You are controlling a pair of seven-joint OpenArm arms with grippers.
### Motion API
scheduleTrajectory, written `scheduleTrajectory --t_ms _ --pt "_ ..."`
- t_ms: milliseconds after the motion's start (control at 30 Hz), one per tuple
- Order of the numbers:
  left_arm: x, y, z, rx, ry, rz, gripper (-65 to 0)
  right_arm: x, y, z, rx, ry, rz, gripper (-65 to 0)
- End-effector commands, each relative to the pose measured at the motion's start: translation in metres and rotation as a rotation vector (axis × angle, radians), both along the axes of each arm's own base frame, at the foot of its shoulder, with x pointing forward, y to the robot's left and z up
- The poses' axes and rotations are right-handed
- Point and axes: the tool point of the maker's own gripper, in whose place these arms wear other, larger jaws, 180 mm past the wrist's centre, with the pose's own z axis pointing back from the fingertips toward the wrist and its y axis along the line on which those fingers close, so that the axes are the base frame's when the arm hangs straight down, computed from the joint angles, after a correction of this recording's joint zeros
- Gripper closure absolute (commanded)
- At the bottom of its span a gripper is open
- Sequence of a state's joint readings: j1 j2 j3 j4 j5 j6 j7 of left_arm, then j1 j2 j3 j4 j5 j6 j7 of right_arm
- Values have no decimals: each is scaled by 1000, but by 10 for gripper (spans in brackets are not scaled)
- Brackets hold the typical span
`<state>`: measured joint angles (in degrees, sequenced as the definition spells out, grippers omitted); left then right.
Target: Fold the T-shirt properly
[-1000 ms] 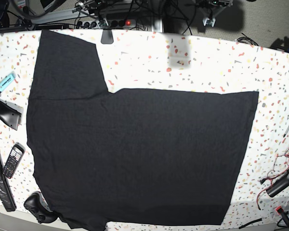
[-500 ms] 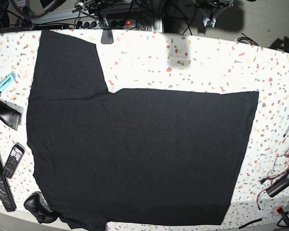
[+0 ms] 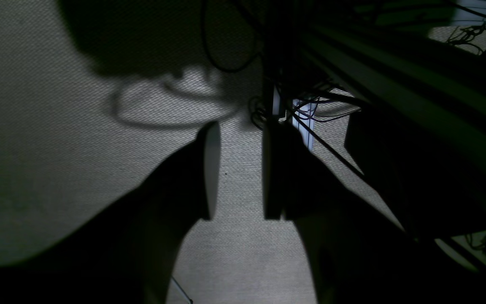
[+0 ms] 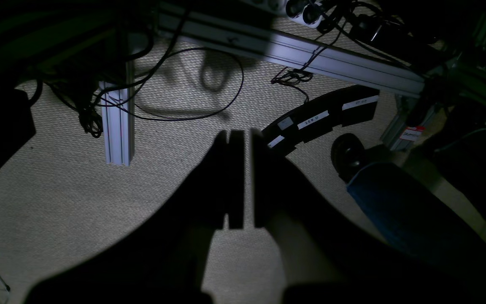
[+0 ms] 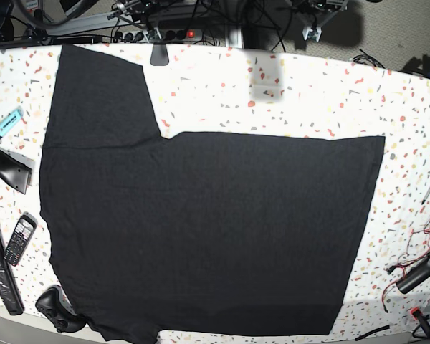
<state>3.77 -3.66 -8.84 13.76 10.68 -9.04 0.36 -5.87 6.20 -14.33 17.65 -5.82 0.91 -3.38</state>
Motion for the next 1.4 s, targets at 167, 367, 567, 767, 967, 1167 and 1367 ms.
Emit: scheduleTrajectory --t_ms 167,367,567,767,967,1167,1367 --pt "2 2 0 3 -6 3 -161 3 -2 0 2 -10 -6 -32" --pt "-7 2 0 5 22 1 -161 -3 -2 0 0 6 -12 -32" --pt "-30 8 5 21 14 -7 -161 -40 -7 1 3 38 -26 -32" --pt "-48 17 18 48 -14 -25 -161 -71 -21 16 3 22 -19 -32" --pt "-62 34 41 89 -37 -36 -161 -82 -41 50 31 -49 -81 -32" --pt "-58 65 84 115 -141 -27 -161 -81 -46 100 104 -104 -94 -32" --pt "-46 87 136 157 -226 -114 -161 -66 -32 154 187 -123 -5 -32"
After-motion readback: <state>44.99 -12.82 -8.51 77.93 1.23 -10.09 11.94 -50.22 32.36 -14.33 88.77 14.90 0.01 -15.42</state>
